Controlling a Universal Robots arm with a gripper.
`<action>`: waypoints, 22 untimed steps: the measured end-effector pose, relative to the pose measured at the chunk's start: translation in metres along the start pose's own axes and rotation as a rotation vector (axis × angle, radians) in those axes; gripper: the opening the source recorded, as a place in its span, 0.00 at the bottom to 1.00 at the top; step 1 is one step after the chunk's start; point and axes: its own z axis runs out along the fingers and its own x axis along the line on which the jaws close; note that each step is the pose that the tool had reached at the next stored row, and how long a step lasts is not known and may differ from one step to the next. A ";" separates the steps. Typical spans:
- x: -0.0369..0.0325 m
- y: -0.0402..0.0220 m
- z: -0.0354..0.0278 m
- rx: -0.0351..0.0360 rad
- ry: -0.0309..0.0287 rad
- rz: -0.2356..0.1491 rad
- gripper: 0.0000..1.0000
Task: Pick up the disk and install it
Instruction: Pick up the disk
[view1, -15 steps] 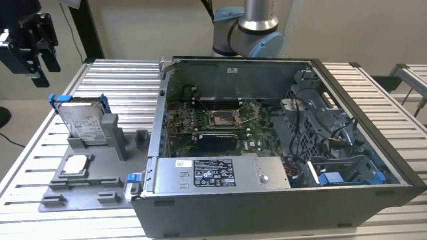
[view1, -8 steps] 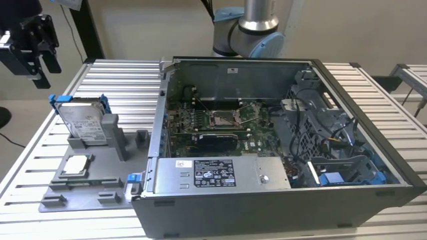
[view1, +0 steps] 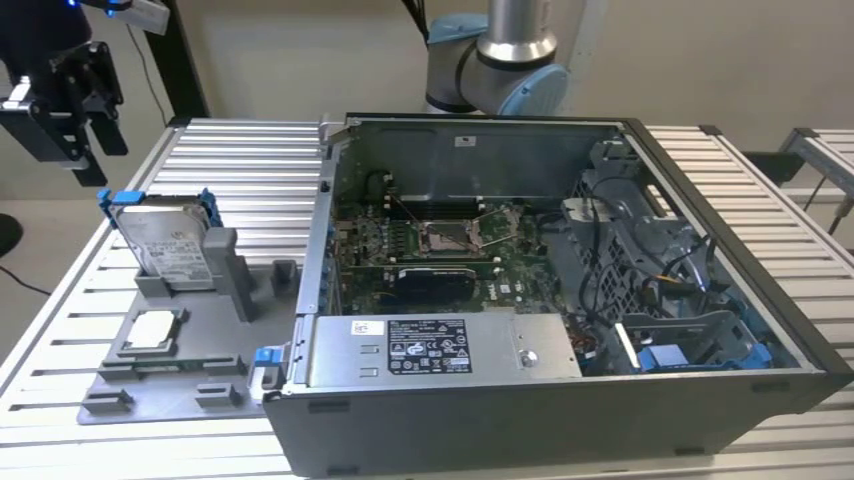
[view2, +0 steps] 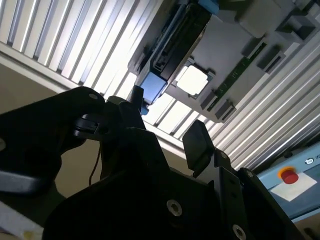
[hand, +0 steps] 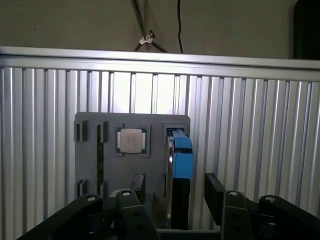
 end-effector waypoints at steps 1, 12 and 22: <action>-0.0001 0.0000 0.0013 0.0012 0.0001 -0.001 1.00; -0.0004 -0.0003 0.0161 0.0112 0.0005 -0.014 1.00; -0.0005 -0.0004 0.0289 0.0112 0.0006 -0.020 1.00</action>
